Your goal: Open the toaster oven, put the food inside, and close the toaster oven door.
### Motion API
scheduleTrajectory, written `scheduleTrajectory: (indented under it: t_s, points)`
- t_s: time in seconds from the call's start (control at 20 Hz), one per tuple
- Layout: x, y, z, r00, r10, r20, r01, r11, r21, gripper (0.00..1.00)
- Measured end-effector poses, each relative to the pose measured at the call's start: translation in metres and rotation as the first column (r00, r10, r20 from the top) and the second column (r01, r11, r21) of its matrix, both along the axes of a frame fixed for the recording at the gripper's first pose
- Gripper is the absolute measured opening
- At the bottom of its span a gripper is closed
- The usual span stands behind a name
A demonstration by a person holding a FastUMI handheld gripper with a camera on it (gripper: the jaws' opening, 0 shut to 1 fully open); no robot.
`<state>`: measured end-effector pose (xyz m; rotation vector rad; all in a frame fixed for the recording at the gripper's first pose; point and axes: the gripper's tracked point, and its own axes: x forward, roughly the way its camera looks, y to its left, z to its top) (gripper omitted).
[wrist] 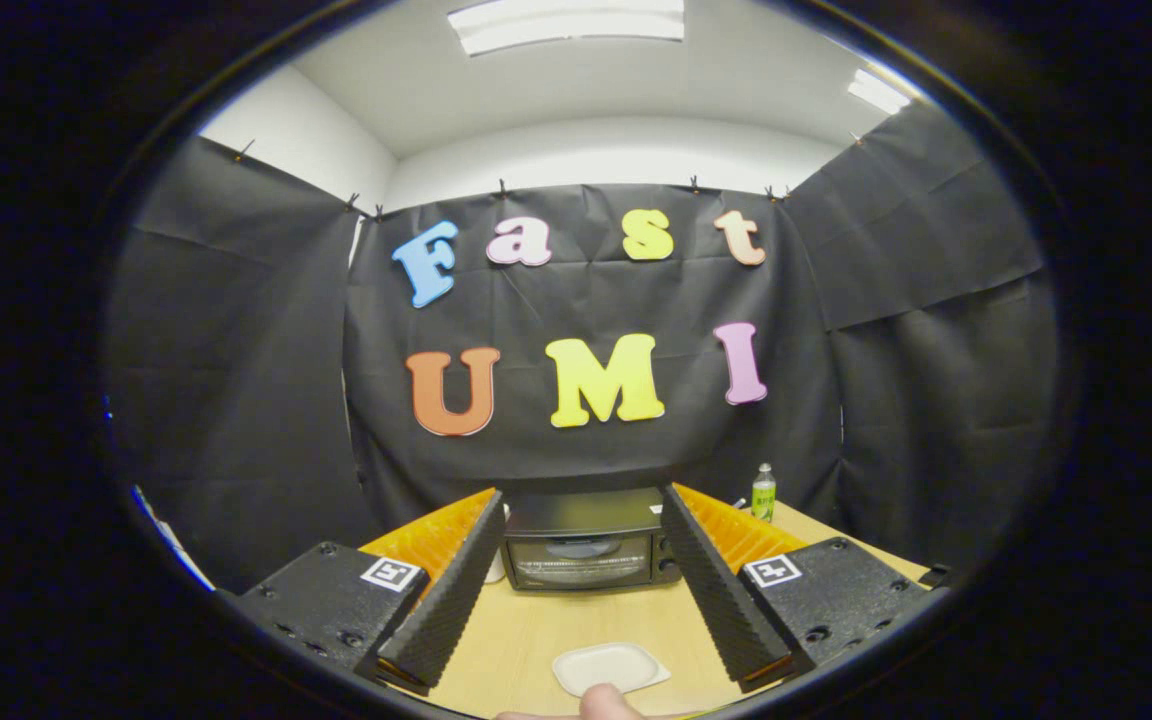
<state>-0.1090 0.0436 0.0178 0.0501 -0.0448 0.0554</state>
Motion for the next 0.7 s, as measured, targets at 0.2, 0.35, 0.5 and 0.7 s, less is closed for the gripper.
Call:
scheduleTrajectory:
  t_s: [0.2, 0.35, 0.5, 0.7]
  points:
    - [-0.002, 0.017, -0.006, 1.000, -0.018, 0.010, 0.018, 0.999, -0.031, 1.00]
    - [-0.003, 0.025, -0.006, 1.000, -0.021, 0.011, 0.021, 0.999, -0.034, 1.00]
    - [-0.004, 0.024, -0.007, 1.000, -0.031, 0.003, 0.031, 0.999, -0.018, 1.00]
    - [-0.001, 0.023, -0.007, 0.999, -0.034, 0.001, 0.034, 0.998, 0.049, 1.00]
